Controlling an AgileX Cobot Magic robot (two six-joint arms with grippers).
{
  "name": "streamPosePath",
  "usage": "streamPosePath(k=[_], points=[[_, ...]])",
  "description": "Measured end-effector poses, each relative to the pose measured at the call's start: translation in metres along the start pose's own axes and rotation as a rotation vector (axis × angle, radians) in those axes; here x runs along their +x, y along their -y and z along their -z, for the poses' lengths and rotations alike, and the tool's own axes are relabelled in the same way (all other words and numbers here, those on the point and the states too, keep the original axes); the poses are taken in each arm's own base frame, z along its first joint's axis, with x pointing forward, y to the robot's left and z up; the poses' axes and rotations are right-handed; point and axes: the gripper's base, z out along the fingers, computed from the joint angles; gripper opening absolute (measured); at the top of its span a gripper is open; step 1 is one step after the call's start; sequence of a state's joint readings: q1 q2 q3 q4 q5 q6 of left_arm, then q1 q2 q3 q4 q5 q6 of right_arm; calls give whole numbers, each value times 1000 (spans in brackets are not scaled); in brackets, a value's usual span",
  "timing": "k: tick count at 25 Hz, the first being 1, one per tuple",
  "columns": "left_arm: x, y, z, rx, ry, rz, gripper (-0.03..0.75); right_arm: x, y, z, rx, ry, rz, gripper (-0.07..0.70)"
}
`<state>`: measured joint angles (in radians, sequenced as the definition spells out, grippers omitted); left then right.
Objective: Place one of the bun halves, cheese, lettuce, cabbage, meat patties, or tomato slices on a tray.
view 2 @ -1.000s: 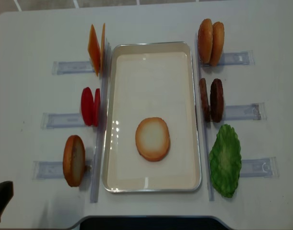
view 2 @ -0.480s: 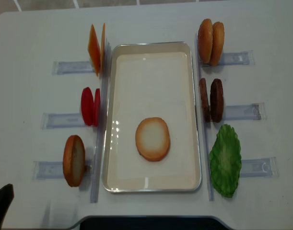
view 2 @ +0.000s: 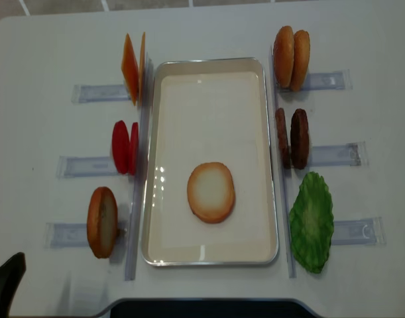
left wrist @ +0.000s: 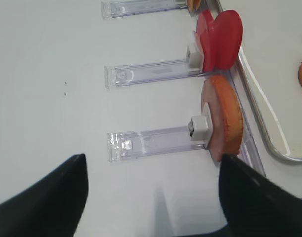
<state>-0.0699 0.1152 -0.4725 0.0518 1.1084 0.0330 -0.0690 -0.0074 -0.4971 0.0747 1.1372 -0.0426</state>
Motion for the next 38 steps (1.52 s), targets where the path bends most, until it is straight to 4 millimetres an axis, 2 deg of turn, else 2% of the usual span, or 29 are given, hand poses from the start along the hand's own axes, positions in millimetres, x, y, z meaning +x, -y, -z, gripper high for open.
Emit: streamPosePath(k=[30,38], points=[[5,0,7,-4,61,-1,629,0,0,0,0,0,0,514],[5,0,7,-4,61,-1,568,0,0,0,0,0,0,514]])
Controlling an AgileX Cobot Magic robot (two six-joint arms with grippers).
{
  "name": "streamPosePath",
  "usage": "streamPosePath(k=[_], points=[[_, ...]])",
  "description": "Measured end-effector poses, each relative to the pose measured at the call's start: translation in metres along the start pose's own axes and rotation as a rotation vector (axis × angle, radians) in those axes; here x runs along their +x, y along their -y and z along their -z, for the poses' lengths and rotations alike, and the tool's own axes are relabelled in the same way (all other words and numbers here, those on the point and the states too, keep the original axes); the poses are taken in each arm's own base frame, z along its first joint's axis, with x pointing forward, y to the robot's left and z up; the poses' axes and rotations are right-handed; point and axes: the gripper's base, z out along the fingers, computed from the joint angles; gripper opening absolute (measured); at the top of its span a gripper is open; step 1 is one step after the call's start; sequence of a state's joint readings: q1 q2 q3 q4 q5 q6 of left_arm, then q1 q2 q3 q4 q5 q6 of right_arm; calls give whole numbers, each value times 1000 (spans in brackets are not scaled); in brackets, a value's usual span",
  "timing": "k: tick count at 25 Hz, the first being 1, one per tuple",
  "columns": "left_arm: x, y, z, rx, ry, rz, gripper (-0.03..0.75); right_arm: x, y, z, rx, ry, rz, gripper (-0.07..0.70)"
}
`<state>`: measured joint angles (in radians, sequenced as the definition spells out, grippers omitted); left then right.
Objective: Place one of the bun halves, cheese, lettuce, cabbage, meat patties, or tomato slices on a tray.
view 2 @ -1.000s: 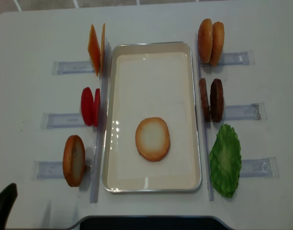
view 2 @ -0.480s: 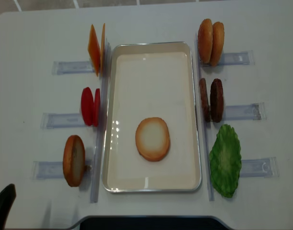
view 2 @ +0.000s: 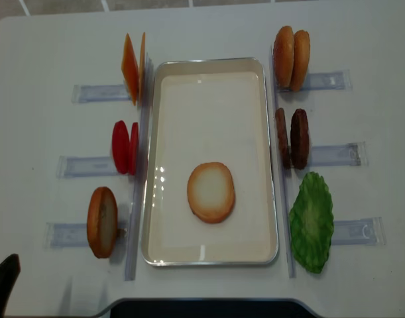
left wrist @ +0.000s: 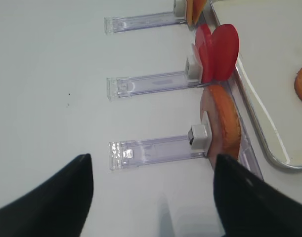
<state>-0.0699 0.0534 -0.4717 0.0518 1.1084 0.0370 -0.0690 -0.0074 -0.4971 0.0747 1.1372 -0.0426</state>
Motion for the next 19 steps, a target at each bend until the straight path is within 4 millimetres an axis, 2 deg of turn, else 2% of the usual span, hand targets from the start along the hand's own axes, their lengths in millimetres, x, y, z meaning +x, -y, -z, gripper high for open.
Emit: streamPosePath(k=[9,12,19], points=[[6,0,8,-4,66,3,445,0,0,0,0,0,0,514],[6,0,8,-4,67,3,382,0,0,0,0,0,0,514],[6,0,8,-4,67,13,292,0,0,0,0,0,0,514]])
